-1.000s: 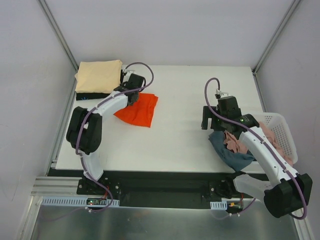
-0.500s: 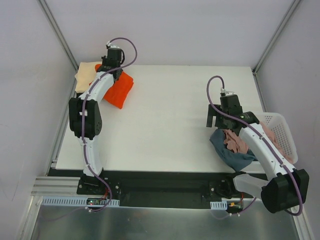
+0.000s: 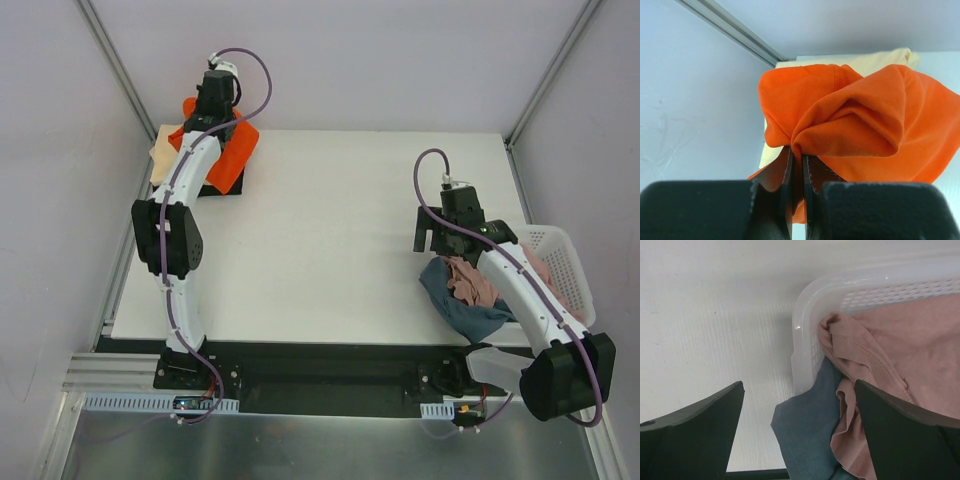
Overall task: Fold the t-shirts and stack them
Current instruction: Put the neatly folded tshirt into the corner of the board with the left arm
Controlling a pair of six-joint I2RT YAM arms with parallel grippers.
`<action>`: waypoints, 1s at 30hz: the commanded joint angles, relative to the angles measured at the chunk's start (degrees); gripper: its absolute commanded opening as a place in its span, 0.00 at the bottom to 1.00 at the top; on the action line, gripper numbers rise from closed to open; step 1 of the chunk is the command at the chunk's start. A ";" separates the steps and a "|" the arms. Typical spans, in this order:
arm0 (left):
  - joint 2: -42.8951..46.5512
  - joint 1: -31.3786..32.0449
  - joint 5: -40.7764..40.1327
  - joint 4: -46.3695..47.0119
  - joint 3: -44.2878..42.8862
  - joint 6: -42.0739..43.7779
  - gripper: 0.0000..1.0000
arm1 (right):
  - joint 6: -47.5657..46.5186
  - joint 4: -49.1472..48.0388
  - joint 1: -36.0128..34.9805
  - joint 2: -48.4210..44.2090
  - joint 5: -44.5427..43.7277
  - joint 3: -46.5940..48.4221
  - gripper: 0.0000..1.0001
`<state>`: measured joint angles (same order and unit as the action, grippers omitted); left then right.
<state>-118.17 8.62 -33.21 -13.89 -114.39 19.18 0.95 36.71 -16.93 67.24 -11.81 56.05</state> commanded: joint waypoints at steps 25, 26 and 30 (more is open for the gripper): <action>-17.62 -13.54 4.65 3.61 -14.37 -5.38 0.48 | 3.09 2.05 0.49 9.75 1.79 9.68 0.97; -17.62 -13.72 4.21 3.52 -14.20 -5.55 0.53 | 3.18 2.14 0.49 10.36 2.23 9.95 0.97; -15.87 -13.90 2.28 3.43 -13.23 -5.99 0.95 | 3.35 2.49 0.49 11.15 2.41 11.27 0.97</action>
<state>-136.51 -5.41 -28.08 -12.19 -125.78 14.26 3.01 37.93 -16.69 77.93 -10.15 63.86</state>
